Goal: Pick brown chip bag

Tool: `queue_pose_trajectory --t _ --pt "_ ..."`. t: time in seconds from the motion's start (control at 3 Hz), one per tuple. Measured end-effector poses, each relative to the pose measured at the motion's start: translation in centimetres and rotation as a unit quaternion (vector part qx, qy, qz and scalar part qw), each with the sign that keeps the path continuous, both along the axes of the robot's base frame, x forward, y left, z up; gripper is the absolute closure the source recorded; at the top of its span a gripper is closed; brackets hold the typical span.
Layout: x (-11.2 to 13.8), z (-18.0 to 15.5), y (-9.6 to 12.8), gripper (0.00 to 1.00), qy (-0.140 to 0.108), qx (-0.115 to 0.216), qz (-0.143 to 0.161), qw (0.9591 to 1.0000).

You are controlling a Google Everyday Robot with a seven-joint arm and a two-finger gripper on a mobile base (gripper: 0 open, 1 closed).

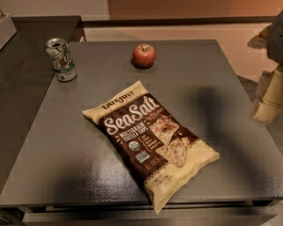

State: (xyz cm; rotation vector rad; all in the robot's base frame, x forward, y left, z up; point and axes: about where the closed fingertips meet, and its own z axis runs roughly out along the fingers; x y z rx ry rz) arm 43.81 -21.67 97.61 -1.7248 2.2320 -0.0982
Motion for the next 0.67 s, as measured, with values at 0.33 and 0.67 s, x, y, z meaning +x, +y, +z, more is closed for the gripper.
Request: queue_pose_trajectory --t 0.33,0.67 --pt "0.0 0.0 0.0 0.0 0.0 0.0 0.0 1.0" --pt "0.2 -0.1 0.13 0.0 0.008 0.005 -0.006 0.9999"
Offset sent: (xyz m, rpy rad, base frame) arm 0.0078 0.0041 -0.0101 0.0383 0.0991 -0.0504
